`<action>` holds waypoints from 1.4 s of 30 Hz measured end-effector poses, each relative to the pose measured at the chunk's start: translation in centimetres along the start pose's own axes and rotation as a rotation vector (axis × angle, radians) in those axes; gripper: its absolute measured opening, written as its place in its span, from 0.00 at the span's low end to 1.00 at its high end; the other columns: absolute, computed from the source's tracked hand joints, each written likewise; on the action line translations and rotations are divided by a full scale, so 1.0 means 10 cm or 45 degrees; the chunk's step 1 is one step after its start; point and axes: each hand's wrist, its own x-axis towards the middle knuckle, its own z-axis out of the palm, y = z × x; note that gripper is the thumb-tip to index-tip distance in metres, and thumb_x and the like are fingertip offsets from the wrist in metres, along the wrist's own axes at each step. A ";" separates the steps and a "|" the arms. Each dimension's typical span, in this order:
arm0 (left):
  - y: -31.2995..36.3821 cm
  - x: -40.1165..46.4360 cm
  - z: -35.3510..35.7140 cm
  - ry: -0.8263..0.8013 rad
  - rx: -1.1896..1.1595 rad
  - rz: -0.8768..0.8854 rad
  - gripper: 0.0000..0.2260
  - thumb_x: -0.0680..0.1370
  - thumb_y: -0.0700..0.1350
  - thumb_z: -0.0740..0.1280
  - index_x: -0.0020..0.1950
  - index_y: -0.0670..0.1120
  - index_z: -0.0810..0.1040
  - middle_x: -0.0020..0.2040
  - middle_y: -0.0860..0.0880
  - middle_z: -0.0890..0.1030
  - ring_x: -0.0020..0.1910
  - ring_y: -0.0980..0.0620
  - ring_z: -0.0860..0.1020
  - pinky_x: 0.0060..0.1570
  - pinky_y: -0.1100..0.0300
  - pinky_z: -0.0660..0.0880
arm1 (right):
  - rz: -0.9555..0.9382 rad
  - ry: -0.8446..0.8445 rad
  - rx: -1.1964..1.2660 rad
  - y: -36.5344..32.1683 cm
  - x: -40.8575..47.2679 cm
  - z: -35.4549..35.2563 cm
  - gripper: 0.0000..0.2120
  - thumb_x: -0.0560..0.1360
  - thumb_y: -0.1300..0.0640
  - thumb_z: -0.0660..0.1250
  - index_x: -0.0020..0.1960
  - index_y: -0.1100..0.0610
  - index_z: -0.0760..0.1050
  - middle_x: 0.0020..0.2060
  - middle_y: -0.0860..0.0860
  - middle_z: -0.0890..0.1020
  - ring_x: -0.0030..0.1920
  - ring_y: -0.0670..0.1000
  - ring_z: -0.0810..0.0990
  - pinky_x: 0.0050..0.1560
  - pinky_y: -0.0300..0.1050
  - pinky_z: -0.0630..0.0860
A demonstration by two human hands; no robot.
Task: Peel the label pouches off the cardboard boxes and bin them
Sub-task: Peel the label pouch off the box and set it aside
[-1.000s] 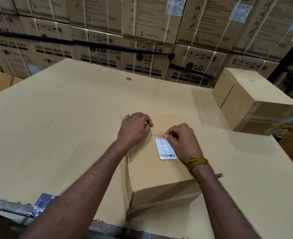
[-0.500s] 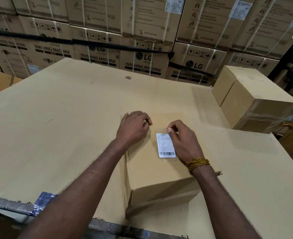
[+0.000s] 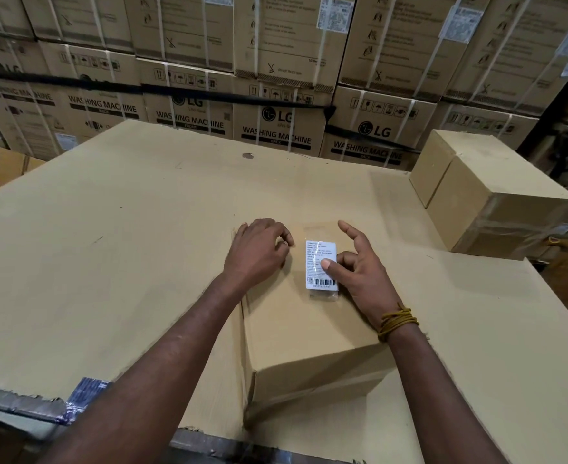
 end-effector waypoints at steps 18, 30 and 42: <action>0.02 -0.15 -0.16 -0.194 -0.723 -0.038 0.12 0.79 0.55 0.67 0.39 0.50 0.77 0.35 0.52 0.81 0.33 0.54 0.76 0.40 0.55 0.70 | 0.086 0.123 -0.245 -0.03 0.02 0.23 0.32 0.76 0.43 0.67 0.77 0.48 0.63 0.54 0.46 0.82 0.56 0.46 0.79 0.59 0.44 0.73; 0.00 0.22 -0.33 -0.052 -1.078 -0.370 0.04 0.81 0.43 0.66 0.48 0.44 0.80 0.38 0.48 0.84 0.30 0.53 0.80 0.30 0.62 0.75 | -0.041 -0.664 -1.244 -0.32 -0.79 0.36 0.37 0.76 0.31 0.37 0.80 0.45 0.34 0.76 0.38 0.33 0.77 0.41 0.33 0.75 0.42 0.33; -0.10 0.14 -0.23 0.186 -1.006 -0.372 0.09 0.75 0.45 0.64 0.49 0.50 0.83 0.43 0.48 0.86 0.42 0.45 0.85 0.39 0.42 0.83 | -0.169 -0.653 -1.315 -0.29 -0.59 0.52 0.37 0.76 0.31 0.37 0.80 0.45 0.36 0.78 0.39 0.35 0.78 0.42 0.35 0.78 0.45 0.36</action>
